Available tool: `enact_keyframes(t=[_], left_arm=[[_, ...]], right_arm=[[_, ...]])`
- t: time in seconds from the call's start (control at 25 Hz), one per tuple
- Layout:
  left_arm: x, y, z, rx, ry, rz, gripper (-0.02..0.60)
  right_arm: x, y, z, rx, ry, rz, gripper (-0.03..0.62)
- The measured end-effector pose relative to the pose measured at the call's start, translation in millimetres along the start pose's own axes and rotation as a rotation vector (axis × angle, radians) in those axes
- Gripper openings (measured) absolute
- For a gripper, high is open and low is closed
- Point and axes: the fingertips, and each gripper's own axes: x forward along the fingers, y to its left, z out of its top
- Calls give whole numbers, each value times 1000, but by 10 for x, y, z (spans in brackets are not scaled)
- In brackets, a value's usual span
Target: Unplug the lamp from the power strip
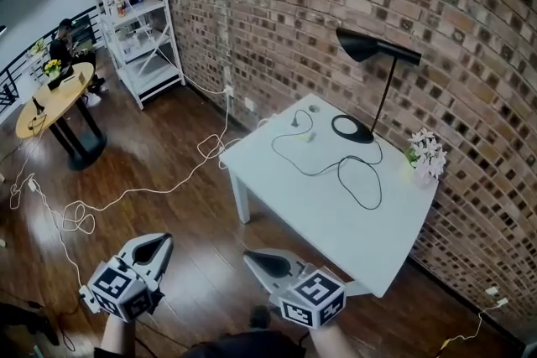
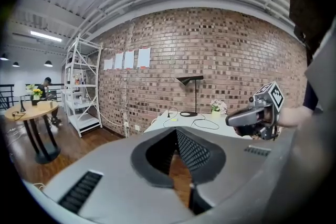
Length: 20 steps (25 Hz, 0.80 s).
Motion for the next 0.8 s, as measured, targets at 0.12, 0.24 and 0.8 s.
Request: enact_keyframes(t=[0.12,0.24,0.8], left_arm=[[153,-115,101,24,40,6,0],[271,-132,109,66,66,22,0],[750,-294,266,49,75,-9,0]], right_arm=[[-22,-198,107,5,-36,25,6],[-74,-425,165,17,-65,22,6],[-138,-850,91,26,-9,-45,5]])
